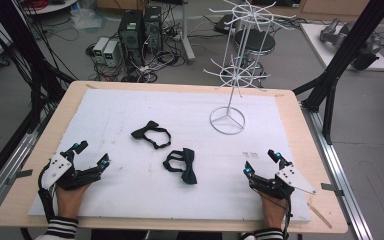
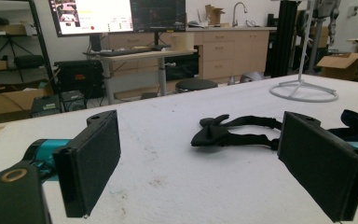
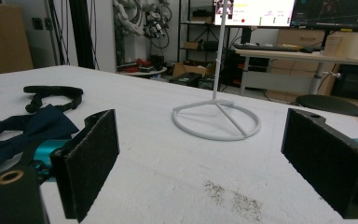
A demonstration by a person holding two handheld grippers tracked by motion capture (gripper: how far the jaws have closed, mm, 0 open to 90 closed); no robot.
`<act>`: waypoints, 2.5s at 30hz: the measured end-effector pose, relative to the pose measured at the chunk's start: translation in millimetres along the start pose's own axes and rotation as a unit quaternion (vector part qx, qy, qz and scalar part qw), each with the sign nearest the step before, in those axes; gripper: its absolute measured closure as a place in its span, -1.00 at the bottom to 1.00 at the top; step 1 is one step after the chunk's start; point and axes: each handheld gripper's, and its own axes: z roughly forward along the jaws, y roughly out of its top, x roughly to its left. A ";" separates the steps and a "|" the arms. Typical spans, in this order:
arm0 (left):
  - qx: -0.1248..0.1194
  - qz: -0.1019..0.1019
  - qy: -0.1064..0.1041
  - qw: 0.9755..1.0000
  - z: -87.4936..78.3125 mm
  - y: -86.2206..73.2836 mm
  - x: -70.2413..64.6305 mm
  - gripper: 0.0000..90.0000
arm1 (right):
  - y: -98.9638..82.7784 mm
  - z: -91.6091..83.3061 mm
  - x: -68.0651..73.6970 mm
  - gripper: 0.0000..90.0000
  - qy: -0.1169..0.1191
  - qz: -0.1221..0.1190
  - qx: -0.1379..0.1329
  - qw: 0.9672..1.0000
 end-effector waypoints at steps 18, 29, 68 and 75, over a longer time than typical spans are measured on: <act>0.002 -0.008 0.003 1.000 0.5 0.0 0.8 -0.70 | 0.2 0.7 0.2 -0.76 -0.002 -0.005 0.002 1.000; 0.000 -0.009 0.005 1.000 0.4 -0.1 1.0 -0.70 | 4.3 4.4 -1.0 -0.77 0.000 0.010 0.024 1.000; -0.004 -0.011 0.009 1.000 -1.2 -0.4 1.6 -0.70 | 106.1 50.7 51.0 -0.76 0.089 -0.007 0.155 0.984; -0.004 -0.013 0.010 1.000 -1.1 -0.4 1.5 -0.70 | 109.7 65.0 63.9 -0.77 0.107 0.004 0.185 0.977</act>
